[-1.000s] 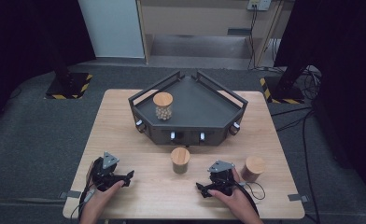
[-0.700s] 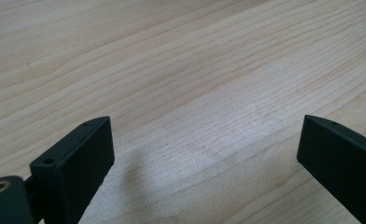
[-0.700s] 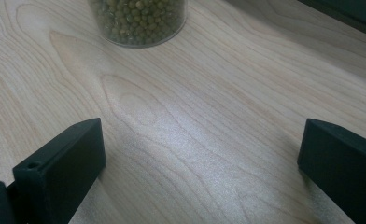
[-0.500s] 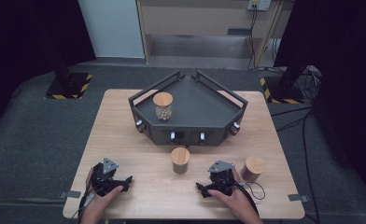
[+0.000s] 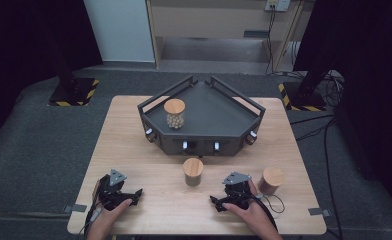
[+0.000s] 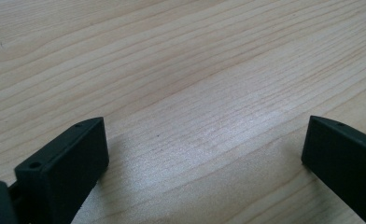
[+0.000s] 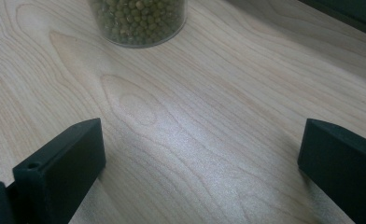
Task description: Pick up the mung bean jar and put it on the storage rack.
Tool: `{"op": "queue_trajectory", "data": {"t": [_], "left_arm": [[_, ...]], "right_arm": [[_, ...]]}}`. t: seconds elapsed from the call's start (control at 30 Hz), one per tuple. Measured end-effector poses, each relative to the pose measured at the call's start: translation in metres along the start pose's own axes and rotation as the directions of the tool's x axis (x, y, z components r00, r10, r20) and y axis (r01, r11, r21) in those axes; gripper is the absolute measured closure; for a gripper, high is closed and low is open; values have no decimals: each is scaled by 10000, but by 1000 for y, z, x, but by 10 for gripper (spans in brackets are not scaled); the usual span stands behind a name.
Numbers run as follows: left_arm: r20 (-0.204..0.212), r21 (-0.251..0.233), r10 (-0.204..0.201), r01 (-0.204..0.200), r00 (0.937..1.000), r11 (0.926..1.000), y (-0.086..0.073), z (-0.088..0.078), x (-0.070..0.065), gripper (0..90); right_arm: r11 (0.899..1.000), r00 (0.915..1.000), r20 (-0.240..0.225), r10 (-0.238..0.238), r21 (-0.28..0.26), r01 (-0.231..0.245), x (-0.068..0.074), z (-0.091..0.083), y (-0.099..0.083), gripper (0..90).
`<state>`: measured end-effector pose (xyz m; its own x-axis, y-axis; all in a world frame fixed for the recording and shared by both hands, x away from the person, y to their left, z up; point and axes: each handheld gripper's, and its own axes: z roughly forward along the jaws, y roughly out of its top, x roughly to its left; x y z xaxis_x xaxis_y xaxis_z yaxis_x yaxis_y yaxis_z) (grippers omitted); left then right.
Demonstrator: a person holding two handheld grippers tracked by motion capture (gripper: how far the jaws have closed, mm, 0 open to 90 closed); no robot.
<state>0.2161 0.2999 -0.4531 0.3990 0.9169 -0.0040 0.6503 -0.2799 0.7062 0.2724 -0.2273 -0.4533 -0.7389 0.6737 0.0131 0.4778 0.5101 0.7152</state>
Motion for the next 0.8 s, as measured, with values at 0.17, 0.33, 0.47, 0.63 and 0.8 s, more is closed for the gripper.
{"op": "queue_trajectory", "data": {"t": [0.17,0.33,0.47,0.63,0.8], "left_arm": [[-13,2,-10,10,10000,10000,0,0,0,0],[-21,2,-17,17,10000,10000,0,0,0,0],[-24,4,-18,18,10000,10000,0,0,-1,0],[-24,2,-19,19,10000,10000,0,0,-1,0],[-47,2,-34,34,10000,10000,0,0,-1,0]], "right_arm": [[9994,9999,146,-79,-325,84,3,-7,-2,39],[9971,9999,-49,-146,-747,141,7,-23,11,33],[9961,9988,-211,-434,-775,417,12,-33,26,31],[9942,9979,-391,-516,-968,476,17,-42,38,36],[9914,9960,-378,-810,-1060,766,25,-48,47,40]]}}
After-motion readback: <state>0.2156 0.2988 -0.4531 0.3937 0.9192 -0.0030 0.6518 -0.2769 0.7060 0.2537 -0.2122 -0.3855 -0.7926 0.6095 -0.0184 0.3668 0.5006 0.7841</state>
